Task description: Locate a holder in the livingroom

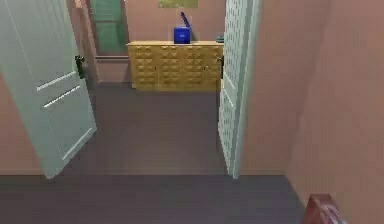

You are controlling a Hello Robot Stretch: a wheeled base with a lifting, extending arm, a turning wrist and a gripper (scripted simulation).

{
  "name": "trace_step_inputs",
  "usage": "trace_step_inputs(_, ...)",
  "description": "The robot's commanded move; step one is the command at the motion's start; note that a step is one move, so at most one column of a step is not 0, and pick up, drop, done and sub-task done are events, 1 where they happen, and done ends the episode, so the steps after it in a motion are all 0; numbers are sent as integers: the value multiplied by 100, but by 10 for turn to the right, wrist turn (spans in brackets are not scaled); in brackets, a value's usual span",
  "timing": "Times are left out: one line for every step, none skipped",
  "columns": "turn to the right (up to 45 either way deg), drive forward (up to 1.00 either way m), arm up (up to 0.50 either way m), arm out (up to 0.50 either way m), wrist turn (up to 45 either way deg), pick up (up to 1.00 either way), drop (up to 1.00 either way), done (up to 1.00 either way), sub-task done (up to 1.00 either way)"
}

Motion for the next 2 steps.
trace_step_inputs(-450, 0, 0, 0, 0, 0, 0, 0, 0)
trace_step_inputs(-420, 0, 0, 0, 0, 0, 0, 0, 0)
